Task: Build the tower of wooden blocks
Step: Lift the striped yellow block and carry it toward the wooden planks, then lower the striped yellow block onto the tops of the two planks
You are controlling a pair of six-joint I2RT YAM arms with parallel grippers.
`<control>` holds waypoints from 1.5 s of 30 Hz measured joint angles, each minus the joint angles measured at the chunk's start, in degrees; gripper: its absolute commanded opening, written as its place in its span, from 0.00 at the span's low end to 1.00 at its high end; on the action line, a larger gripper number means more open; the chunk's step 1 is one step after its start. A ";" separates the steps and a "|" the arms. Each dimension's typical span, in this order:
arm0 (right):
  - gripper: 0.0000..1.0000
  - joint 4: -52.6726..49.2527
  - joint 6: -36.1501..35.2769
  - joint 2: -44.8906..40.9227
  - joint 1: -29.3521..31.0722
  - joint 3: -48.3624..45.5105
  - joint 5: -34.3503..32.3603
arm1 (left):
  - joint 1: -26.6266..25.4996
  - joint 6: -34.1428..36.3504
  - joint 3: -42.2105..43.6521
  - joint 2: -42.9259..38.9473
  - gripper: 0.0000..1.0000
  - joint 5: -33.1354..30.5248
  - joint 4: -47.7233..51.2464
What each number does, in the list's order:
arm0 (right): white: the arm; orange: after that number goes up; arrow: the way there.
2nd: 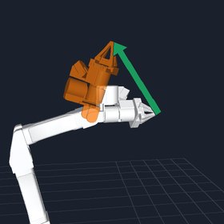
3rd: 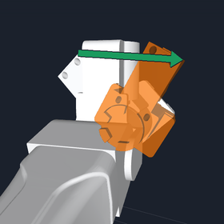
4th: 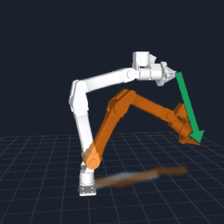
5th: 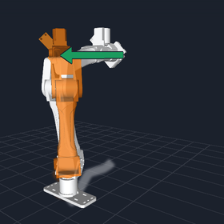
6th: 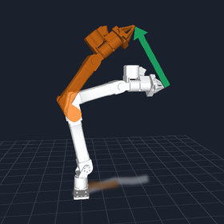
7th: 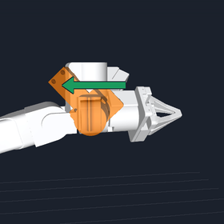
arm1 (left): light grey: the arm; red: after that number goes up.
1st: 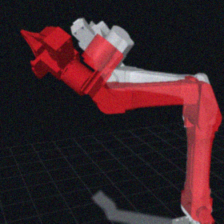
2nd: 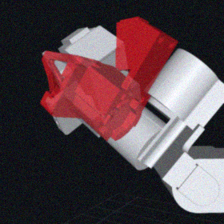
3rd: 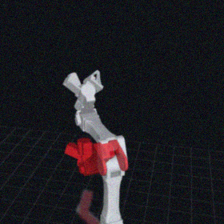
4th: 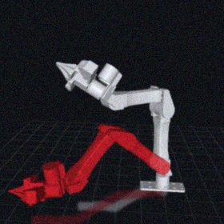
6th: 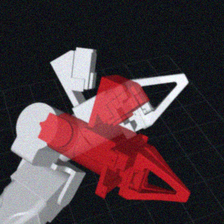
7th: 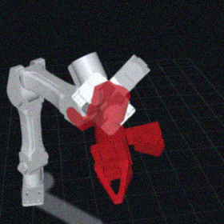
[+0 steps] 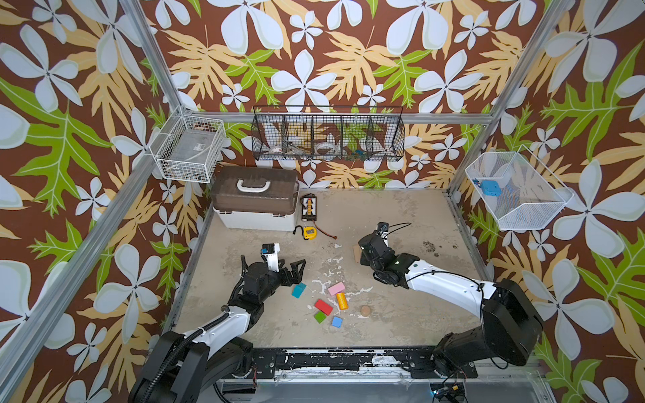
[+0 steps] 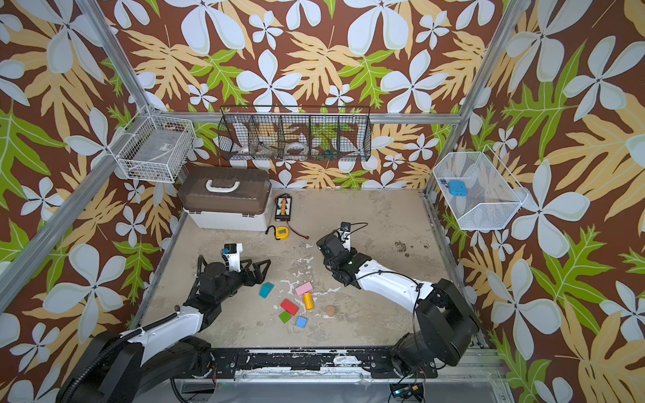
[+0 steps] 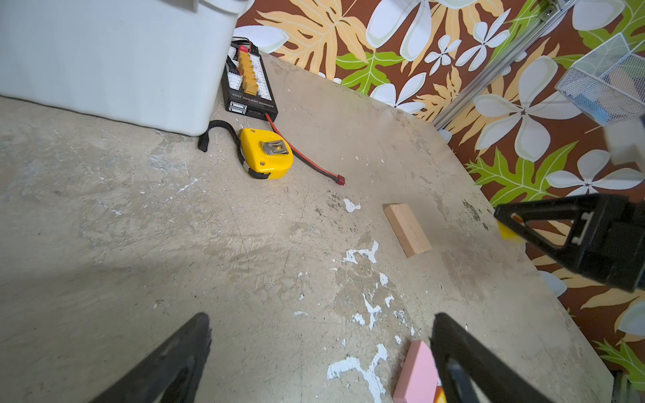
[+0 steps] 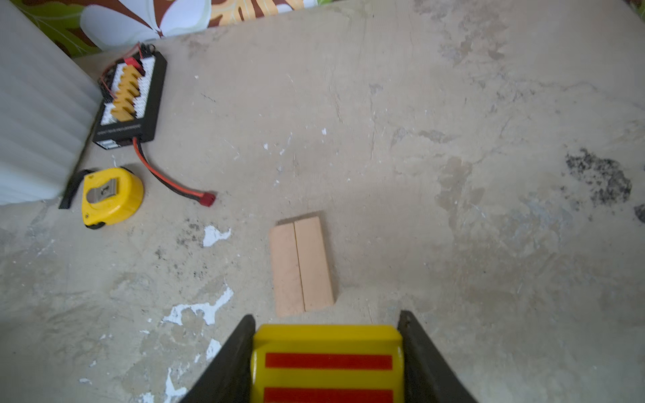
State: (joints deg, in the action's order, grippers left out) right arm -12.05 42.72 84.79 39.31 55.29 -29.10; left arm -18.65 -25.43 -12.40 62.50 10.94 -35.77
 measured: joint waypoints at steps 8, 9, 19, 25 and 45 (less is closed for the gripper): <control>0.27 0.11 -3.04 3.06 -7.19 9.07 2.47 | -0.17 0.00 -0.33 0.50 1.00 -0.50 0.07; 0.26 0.04 -3.48 3.72 -7.41 9.81 2.82 | -0.22 0.00 -0.39 0.63 1.00 -0.63 0.13; 0.27 -1.36 -6.88 12.28 -7.76 13.55 6.34 | -0.57 0.00 -1.09 1.70 1.00 -1.92 0.92; 0.26 -1.64 -8.46 17.49 -7.76 12.57 9.60 | -0.72 0.00 -1.36 1.99 1.00 -2.36 1.25; 0.32 -0.33 -9.77 22.75 -6.60 12.55 14.36 | -1.90 0.20 -2.12 3.17 1.00 -3.19 1.29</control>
State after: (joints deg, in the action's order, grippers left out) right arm -12.38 32.95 107.55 32.71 67.83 -14.74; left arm -20.56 -25.23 -14.52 65.67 7.75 -34.48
